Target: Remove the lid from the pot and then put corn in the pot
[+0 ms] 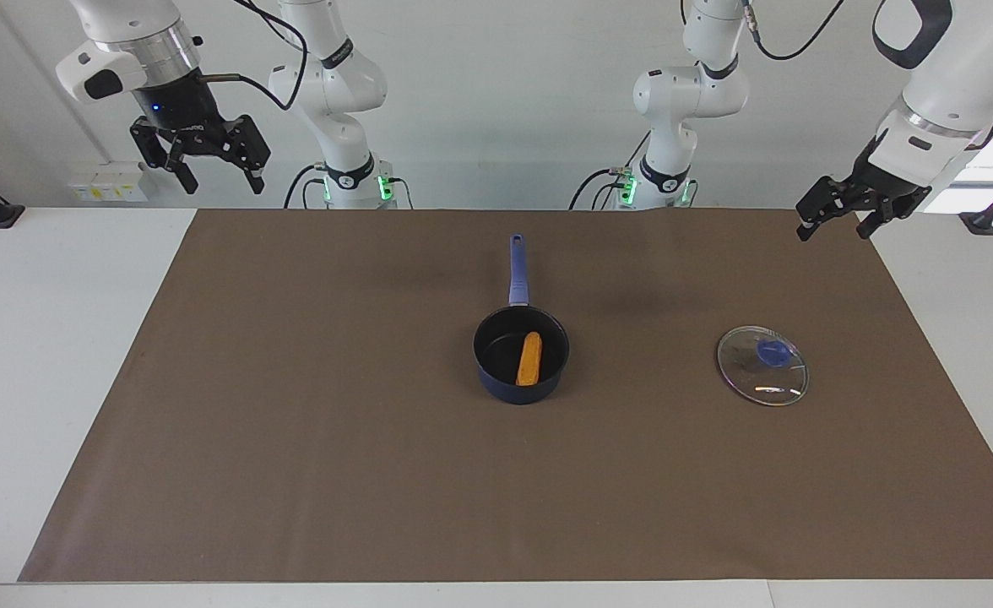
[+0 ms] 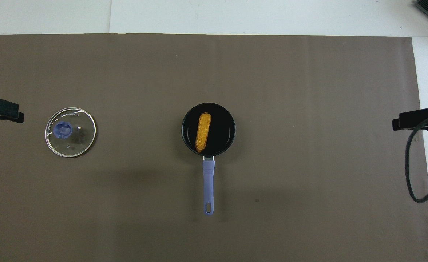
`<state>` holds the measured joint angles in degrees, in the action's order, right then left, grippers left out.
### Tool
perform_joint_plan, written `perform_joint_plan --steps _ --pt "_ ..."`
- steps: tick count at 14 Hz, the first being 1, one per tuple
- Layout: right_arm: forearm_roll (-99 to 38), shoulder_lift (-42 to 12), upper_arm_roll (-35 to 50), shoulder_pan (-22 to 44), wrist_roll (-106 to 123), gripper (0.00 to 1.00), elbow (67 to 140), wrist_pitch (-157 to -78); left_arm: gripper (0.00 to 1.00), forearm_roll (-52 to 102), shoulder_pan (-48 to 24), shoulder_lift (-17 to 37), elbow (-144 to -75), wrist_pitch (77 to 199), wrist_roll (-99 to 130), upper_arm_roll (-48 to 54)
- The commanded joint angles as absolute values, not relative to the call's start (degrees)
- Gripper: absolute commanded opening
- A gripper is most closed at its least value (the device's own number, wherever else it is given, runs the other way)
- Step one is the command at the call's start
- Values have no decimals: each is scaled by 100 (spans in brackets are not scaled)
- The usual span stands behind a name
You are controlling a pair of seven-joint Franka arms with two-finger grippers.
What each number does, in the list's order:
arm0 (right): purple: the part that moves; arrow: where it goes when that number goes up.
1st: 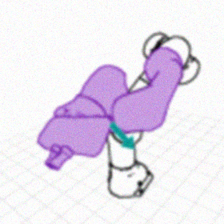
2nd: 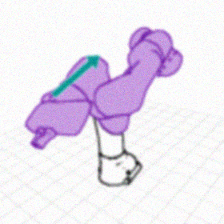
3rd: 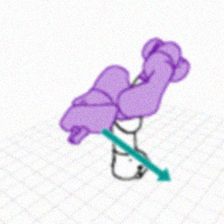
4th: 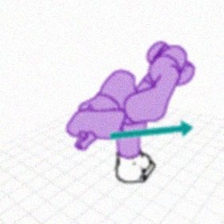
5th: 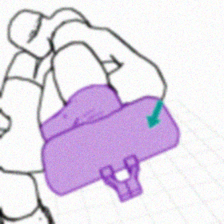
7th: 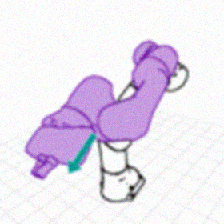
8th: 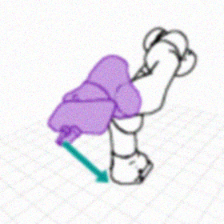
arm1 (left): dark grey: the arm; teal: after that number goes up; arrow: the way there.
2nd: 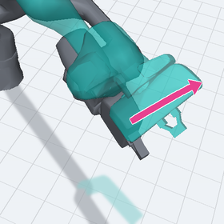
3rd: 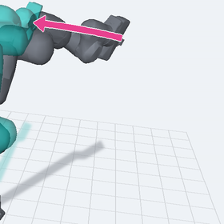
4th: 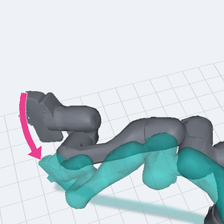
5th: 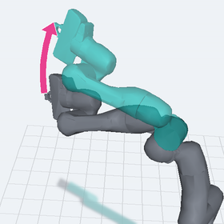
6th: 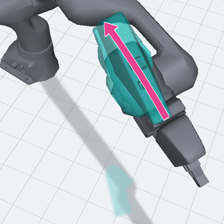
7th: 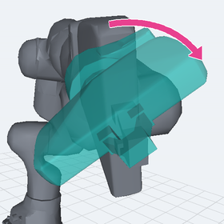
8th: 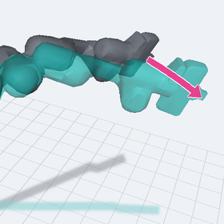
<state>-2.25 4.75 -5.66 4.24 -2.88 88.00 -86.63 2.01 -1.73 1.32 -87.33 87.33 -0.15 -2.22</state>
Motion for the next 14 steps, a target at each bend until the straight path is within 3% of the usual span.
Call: perform_joint_plan --steps 1,6,14 --pt "-115 563 -510 439 -123 100 8930 -8631 100 246 -132 0 -8842 8692 9 -211" --pt "307 554 -440 483 44 100 8939 -8684 100 246 -141 0 -8842 8692 9 -211" --pt "-106 563 -457 466 -158 100 8938 -8613 100 246 -132 0 -8842 8692 9 -211"
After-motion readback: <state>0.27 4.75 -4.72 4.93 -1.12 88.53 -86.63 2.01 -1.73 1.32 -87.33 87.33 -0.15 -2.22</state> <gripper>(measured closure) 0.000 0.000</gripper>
